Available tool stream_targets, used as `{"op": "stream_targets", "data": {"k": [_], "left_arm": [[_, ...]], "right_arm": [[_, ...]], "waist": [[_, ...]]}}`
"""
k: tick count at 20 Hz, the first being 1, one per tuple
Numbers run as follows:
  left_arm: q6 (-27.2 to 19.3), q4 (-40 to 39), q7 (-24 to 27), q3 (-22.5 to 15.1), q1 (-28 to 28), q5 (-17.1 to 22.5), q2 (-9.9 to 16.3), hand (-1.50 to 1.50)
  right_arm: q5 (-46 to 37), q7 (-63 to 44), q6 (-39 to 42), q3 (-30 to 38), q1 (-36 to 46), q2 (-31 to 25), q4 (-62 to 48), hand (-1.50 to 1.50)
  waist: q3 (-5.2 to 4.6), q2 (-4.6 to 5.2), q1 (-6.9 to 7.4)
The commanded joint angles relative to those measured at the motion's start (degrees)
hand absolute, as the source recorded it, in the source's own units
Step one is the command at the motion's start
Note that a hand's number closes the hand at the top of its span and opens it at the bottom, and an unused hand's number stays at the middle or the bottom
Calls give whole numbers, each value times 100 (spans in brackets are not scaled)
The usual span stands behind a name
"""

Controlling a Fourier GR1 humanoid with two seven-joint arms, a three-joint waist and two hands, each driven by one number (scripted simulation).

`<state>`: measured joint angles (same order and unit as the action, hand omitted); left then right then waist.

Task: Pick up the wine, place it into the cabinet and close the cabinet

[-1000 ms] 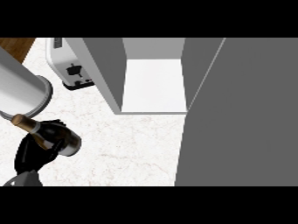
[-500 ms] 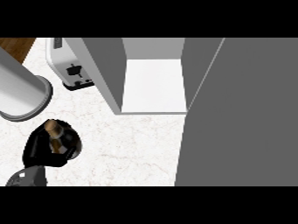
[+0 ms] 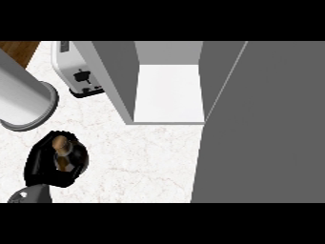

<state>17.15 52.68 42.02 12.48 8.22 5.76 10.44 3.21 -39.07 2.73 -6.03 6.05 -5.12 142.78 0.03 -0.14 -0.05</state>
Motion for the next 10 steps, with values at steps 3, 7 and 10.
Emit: {"op": "stream_targets", "data": {"k": [3, 7, 10], "left_arm": [[-517, 1111, 33, -147, -356, -110, -238, 150], [-45, 2249, -951, -301, -566, 521, -406, 150], [-26, 3078, -1854, -393, -676, 781, -327, 150]], "right_arm": [[563, -25, 128, 241, -395, -54, 606, -150], [288, 156, 62, 67, 7, 90, 41, -150], [244, 481, 177, -48, -725, 195, 375, -150]], "waist": [[2, -1, 0], [1, 1, 39], [5, -6, 11]]}}
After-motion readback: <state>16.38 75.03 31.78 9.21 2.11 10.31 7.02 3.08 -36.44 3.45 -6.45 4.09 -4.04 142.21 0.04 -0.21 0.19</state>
